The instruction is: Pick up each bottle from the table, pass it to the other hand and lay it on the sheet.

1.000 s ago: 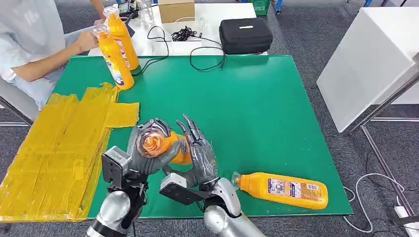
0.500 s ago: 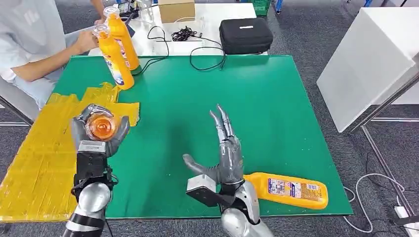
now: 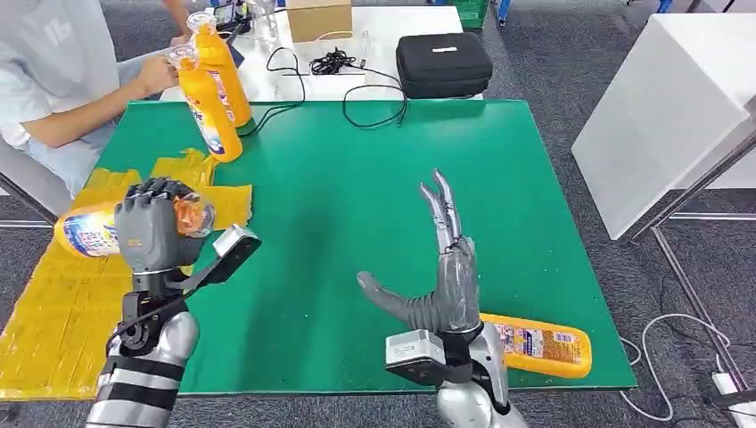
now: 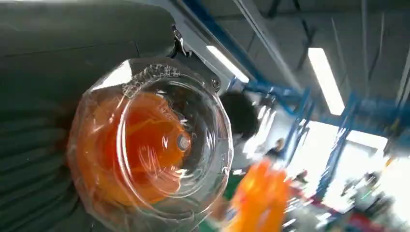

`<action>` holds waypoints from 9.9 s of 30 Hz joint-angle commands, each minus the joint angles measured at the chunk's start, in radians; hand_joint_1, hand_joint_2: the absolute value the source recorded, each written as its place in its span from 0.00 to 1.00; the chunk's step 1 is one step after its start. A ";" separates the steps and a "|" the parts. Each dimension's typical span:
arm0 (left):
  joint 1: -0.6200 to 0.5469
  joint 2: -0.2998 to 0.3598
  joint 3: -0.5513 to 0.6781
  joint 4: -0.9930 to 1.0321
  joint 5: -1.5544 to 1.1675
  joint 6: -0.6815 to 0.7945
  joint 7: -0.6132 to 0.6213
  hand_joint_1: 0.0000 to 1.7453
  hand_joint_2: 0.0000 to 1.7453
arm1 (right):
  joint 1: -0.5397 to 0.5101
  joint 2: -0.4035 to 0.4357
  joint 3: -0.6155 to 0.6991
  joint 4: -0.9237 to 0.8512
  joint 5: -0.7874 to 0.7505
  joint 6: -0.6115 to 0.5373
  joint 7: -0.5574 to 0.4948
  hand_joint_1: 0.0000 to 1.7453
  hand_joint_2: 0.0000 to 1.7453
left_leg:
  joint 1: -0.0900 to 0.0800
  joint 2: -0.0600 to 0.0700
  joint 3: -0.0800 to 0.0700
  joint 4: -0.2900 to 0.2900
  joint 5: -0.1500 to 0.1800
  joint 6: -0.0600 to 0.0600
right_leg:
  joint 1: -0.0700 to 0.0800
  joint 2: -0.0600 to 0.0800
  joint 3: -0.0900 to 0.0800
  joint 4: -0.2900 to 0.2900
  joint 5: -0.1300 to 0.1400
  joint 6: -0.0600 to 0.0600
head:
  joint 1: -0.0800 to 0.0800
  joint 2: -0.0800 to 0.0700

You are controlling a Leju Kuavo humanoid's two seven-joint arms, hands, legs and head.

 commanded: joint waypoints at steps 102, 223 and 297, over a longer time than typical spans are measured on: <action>0.297 -0.026 0.036 -0.271 1.325 -0.595 -0.306 0.00 1.00 | 0.461 -0.511 -0.236 0.039 0.351 0.250 0.572 0.00 1.00 | 0.000 0.000 0.003 -0.002 -0.006 0.002 | -0.002 0.000 0.004 -0.003 -0.005 0.005 | 0.000 0.000; 0.009 0.023 -0.405 0.009 1.629 -0.915 -0.092 0.00 1.00 | -0.209 0.078 -0.142 0.610 -0.053 0.104 0.041 1.00 1.00 | 0.001 0.002 0.013 -0.001 -0.006 0.005 | -0.001 0.002 0.017 -0.007 -0.004 0.005 | 0.000 0.000; -0.033 0.088 -0.248 0.011 0.585 -0.174 -0.094 1.00 1.00 | 0.011 0.038 -0.075 0.257 -0.301 0.153 -0.019 0.00 0.00 | 0.001 -0.001 0.011 0.000 -0.006 0.004 | 0.000 -0.003 0.015 -0.005 -0.007 0.005 | 0.000 0.000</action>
